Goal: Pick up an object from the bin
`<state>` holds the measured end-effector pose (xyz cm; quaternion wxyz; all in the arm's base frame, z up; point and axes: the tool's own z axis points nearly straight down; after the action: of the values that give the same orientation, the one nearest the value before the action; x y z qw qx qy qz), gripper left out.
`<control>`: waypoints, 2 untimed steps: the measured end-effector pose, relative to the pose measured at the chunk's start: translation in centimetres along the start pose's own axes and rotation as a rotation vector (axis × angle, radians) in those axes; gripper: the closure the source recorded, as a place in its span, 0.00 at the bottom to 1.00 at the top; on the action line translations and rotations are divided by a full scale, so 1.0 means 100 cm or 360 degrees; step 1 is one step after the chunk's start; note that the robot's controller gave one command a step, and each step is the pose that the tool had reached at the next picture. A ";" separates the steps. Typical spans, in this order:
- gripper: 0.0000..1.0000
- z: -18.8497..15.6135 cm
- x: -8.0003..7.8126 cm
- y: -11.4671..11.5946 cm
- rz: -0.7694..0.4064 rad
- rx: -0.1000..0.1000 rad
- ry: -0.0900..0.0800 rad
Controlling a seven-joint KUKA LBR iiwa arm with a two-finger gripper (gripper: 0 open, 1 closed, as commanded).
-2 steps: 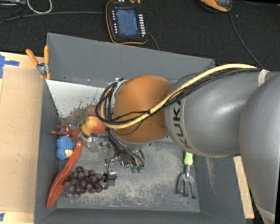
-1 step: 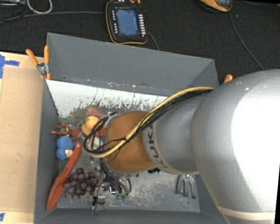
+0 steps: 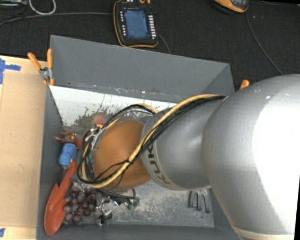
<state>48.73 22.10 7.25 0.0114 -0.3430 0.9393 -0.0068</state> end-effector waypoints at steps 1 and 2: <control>1.00 0.010 0.016 -0.036 0.0890 -0.0032 0.0043; 1.00 0.010 0.016 -0.036 0.0890 -0.0032 0.0043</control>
Offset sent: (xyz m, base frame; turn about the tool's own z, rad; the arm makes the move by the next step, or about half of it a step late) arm 0.0000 0.0000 0.0000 0.0000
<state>49.83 18.35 6.31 -0.0029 -0.0705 0.9975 0.0013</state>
